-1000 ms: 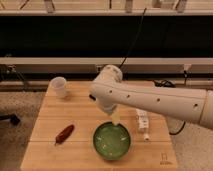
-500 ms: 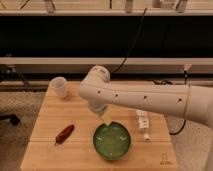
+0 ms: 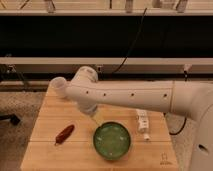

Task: Drag the pepper across the table

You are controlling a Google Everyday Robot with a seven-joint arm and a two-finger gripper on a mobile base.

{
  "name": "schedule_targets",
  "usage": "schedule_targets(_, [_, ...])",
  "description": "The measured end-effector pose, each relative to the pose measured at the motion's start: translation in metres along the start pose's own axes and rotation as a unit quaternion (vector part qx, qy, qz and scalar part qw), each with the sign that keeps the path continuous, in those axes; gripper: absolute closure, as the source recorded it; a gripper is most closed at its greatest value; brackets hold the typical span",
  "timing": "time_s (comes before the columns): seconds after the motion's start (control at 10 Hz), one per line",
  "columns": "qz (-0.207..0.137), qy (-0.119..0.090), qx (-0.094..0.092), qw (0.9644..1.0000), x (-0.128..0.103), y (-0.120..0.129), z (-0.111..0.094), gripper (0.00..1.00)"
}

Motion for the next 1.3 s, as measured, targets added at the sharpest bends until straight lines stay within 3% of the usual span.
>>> schedule_targets(0.4, [-0.031,-0.003,-0.004,0.9995,-0.032,-0.02,0.004,0.2])
schedule_targets(0.7, [-0.048,-0.003,-0.007,0.9988,-0.041,-0.022,0.008,0.2])
schedule_targets(0.9, [-0.075,-0.008,-0.009,0.9971,-0.06,-0.032,0.016,0.2])
schedule_targets(1.3, [-0.102,-0.011,-0.015,0.9946,-0.073,-0.033,0.026,0.2])
